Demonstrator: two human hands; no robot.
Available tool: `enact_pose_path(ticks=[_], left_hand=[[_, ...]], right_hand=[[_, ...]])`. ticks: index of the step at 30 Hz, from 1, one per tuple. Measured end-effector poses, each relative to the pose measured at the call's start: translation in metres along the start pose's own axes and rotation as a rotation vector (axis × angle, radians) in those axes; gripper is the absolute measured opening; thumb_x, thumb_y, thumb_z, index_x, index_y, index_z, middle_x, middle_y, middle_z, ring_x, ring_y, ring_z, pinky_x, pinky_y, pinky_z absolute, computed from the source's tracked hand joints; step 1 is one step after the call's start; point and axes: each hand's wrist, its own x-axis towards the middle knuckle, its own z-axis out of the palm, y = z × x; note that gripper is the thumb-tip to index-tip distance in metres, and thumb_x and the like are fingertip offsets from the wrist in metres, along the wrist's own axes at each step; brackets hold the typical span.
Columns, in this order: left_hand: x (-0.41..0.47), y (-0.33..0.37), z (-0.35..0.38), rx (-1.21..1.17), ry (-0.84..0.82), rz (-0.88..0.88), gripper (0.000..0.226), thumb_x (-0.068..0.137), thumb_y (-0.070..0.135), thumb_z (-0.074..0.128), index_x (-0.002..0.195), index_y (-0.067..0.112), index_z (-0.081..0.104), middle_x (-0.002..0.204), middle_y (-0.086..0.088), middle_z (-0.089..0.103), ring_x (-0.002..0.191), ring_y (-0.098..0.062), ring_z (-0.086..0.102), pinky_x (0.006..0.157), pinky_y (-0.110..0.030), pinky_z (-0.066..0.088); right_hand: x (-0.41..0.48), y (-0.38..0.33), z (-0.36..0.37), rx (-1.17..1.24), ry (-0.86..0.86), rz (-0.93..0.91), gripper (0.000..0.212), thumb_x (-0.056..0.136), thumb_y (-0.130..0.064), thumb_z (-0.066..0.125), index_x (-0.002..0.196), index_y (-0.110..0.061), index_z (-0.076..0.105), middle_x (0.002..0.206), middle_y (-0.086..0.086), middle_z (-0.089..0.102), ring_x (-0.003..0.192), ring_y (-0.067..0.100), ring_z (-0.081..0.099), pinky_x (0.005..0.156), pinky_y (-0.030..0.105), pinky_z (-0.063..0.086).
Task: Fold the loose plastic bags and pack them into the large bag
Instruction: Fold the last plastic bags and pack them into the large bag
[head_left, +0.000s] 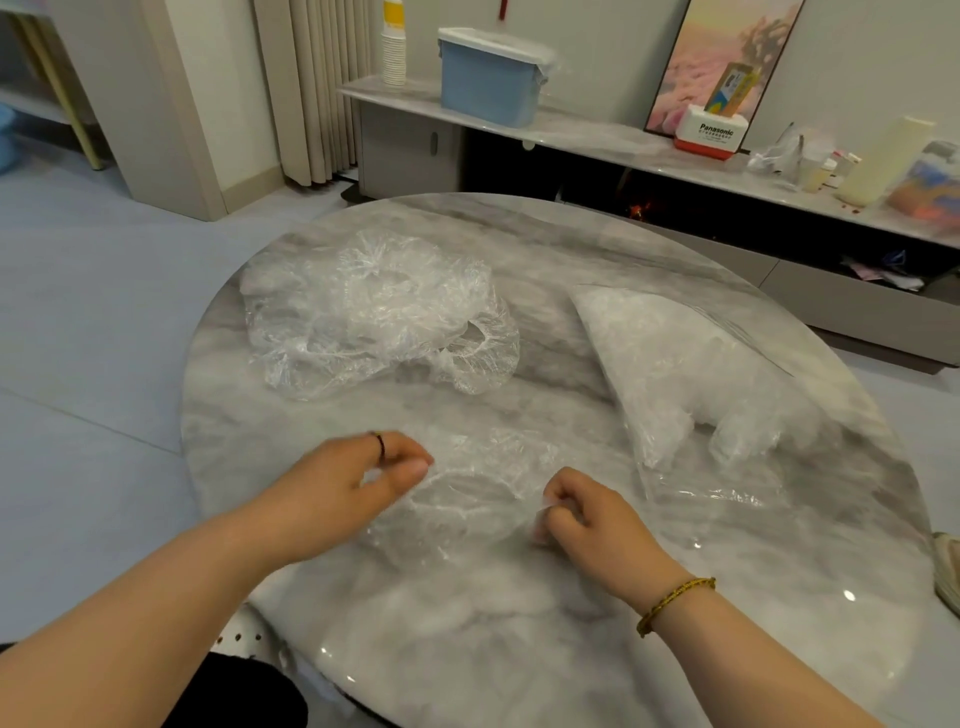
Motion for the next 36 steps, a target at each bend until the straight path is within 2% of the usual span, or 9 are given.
enact_pose_path(ticks=[3, 7, 13, 18, 25, 28, 31, 33, 36], left_hand=[[-0.008, 0.000, 0.008, 0.367, -0.349, -0.034, 0.090, 0.043, 0.088, 0.051, 0.123, 0.050, 0.038, 0.113, 0.037, 0.047, 0.104, 0.019, 0.044, 0.081, 0.005, 0.027], [-0.003, -0.016, 0.022, 0.579, -0.190, 0.052, 0.071, 0.080, 0.044, 0.063, 0.140, 0.035, 0.026, 0.133, 0.017, 0.042, 0.123, 0.000, 0.040, 0.096, -0.008, 0.026], [0.014, -0.027, 0.027, 0.358, 0.070, -0.091, 0.008, 0.090, 0.019, 0.054, 0.093, 0.023, 0.061, 0.096, 0.007, 0.058, 0.100, -0.011, 0.054, 0.069, -0.001, 0.031], [0.016, -0.023, 0.024, -0.004, 0.148, -0.215, 0.023, 0.092, 0.017, 0.053, 0.070, 0.022, 0.051, 0.066, 0.003, 0.057, 0.062, -0.010, 0.055, 0.062, -0.017, 0.039], [0.015, -0.012, 0.024, 0.239, 0.130, -0.285, 0.016, 0.090, 0.027, 0.055, 0.078, 0.027, 0.044, 0.059, 0.005, 0.046, 0.055, -0.012, 0.044, 0.051, -0.023, 0.032], [0.011, 0.000, 0.023, 0.492, 0.183, -0.231, 0.019, 0.089, 0.032, 0.052, 0.106, 0.032, 0.042, 0.085, 0.007, 0.055, 0.080, -0.015, 0.055, 0.069, -0.025, 0.038], [0.009, 0.001, 0.033, 0.609, 0.380, 0.200, 0.037, 0.077, 0.027, 0.046, 0.108, 0.015, 0.063, 0.102, -0.005, 0.065, 0.096, -0.021, 0.057, 0.089, -0.029, 0.031], [0.006, 0.002, 0.049, 0.695, 0.312, 0.405, 0.039, 0.076, 0.027, 0.041, 0.098, 0.014, 0.071, 0.101, -0.005, 0.069, 0.100, -0.018, 0.054, 0.097, -0.031, 0.026], [0.005, 0.003, 0.070, 0.796, 0.040, 0.294, 0.052, 0.090, 0.037, 0.025, 0.105, 0.016, 0.070, 0.112, 0.001, 0.068, 0.107, -0.013, 0.062, 0.103, -0.029, 0.023]], right_hand=[[0.006, 0.006, 0.002, 0.269, 0.098, 0.131, 0.027, 0.089, 0.003, 0.039, 0.067, -0.014, 0.043, 0.051, -0.003, 0.059, 0.060, 0.017, 0.059, 0.075, 0.038, 0.051], [0.012, 0.009, 0.003, 0.465, 0.154, 0.272, 0.027, 0.089, 0.005, 0.036, 0.067, -0.010, 0.044, 0.041, -0.003, 0.053, 0.052, 0.019, 0.051, 0.074, 0.043, 0.049], [0.010, 0.008, 0.003, 0.337, 0.168, 0.263, 0.026, 0.093, -0.007, 0.042, 0.067, -0.011, 0.043, 0.041, -0.004, 0.053, 0.047, 0.017, 0.053, 0.056, 0.031, 0.048], [0.009, 0.005, 0.006, 0.200, 0.223, 0.262, 0.029, 0.096, -0.012, 0.038, 0.068, -0.011, 0.040, 0.044, -0.002, 0.048, 0.034, 0.005, 0.046, 0.043, 0.017, 0.041], [0.009, 0.006, 0.014, -0.030, 0.178, 0.288, 0.030, 0.099, -0.023, 0.033, 0.071, -0.015, 0.036, 0.053, 0.004, 0.047, 0.039, 0.016, 0.043, 0.046, 0.028, 0.042], [0.010, 0.006, 0.016, -0.135, 0.170, 0.283, 0.029, 0.099, -0.023, 0.033, 0.072, -0.013, 0.036, 0.059, 0.004, 0.046, 0.052, 0.022, 0.044, 0.053, 0.029, 0.043], [0.012, 0.005, 0.014, -0.221, 0.155, 0.282, 0.031, 0.098, -0.020, 0.035, 0.067, -0.015, 0.034, 0.061, 0.000, 0.044, 0.062, 0.019, 0.044, 0.049, 0.023, 0.033], [0.012, 0.006, 0.014, -0.218, 0.127, 0.289, 0.027, 0.097, -0.020, 0.037, 0.070, -0.015, 0.037, 0.062, 0.000, 0.046, 0.063, 0.020, 0.047, 0.049, 0.021, 0.033], [0.012, 0.002, 0.016, -0.114, 0.165, 0.299, 0.007, 0.096, -0.020, 0.042, 0.099, -0.013, 0.041, 0.065, 0.000, 0.049, 0.054, 0.015, 0.046, 0.050, 0.023, 0.036]])
